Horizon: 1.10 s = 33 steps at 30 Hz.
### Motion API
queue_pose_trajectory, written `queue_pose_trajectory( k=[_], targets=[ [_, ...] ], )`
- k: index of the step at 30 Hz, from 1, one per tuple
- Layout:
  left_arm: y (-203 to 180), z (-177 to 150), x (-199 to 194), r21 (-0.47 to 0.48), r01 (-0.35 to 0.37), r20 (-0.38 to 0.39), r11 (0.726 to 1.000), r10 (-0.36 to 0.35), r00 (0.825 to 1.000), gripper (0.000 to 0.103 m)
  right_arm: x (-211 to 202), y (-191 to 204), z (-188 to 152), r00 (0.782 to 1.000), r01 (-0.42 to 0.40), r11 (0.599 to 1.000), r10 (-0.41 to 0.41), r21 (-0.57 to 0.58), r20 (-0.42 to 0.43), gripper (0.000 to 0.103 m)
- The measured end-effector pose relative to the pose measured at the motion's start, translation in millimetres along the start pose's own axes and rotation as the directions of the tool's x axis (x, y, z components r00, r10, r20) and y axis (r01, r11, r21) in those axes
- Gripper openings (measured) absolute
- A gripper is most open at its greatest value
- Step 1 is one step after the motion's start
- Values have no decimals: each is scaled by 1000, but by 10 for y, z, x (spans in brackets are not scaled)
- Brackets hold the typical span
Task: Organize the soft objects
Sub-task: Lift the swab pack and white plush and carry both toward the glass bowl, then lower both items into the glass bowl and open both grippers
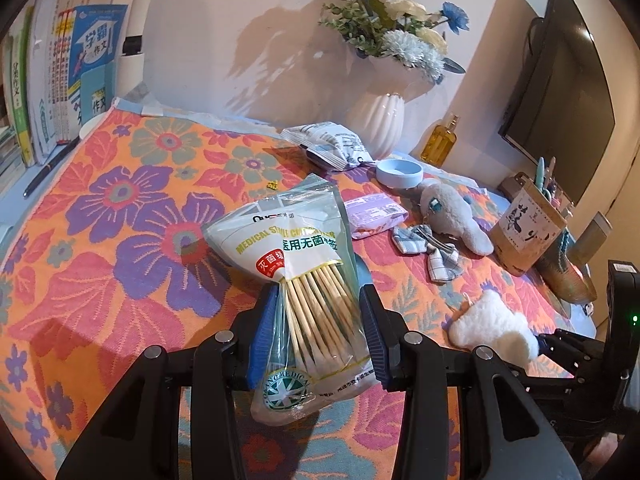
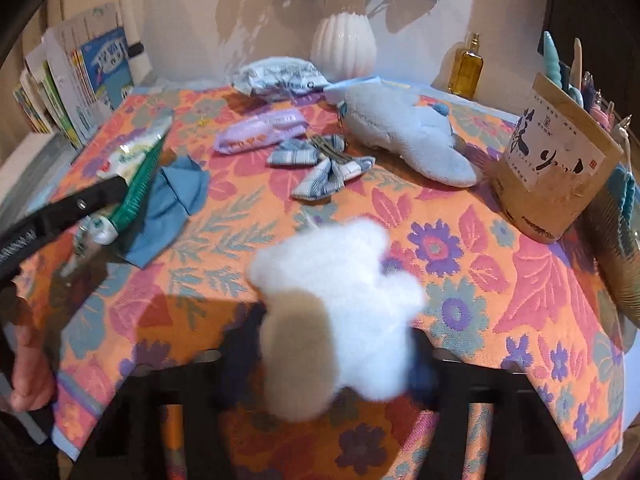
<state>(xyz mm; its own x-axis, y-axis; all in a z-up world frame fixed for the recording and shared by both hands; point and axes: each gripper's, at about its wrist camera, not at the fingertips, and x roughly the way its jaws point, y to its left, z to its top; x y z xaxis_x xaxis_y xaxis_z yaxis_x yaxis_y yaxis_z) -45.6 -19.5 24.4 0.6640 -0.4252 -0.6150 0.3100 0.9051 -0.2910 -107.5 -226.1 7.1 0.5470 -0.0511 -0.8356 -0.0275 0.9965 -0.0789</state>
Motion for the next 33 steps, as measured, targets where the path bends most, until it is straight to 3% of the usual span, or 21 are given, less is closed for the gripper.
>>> queue_pose_trajectory(
  k=[4, 9, 17, 22, 26, 29, 33],
  targets=[
    [-112, 25, -123, 14, 6, 20, 1000, -6, 1000, 38, -149, -96, 6, 999, -34, 999, 33, 26, 42, 52],
    [-453, 253, -536, 58, 53, 119, 997, -59, 991, 38, -542, -290, 104, 989, -50, 996, 39, 68, 144, 52],
    [-1245, 665, -791, 173, 92, 208, 981, -128, 970, 38, -1279, -810, 290, 945, -52, 987, 0, 149, 326, 52],
    [-1950, 890, -726, 260, 173, 185, 950, -225, 956, 38, -1542, -1299, 307, 925, -18, 973, -71, 230, 372, 52],
    [-2623, 1031, -569, 318, 265, 141, 910, -321, 936, 38, -1657, -1844, 278, 911, 5, 940, -145, 342, 386, 52],
    [-3150, 1096, -332, 344, 340, 77, 875, -387, 919, 38, -1674, -2339, 205, 911, 18, 888, -204, 459, 358, 52],
    [-3671, 1055, 5, 386, 382, 9, 840, -417, 909, 38, -1619, -2957, 82, 916, 40, 807, -265, 589, 300, 52]
  ],
)
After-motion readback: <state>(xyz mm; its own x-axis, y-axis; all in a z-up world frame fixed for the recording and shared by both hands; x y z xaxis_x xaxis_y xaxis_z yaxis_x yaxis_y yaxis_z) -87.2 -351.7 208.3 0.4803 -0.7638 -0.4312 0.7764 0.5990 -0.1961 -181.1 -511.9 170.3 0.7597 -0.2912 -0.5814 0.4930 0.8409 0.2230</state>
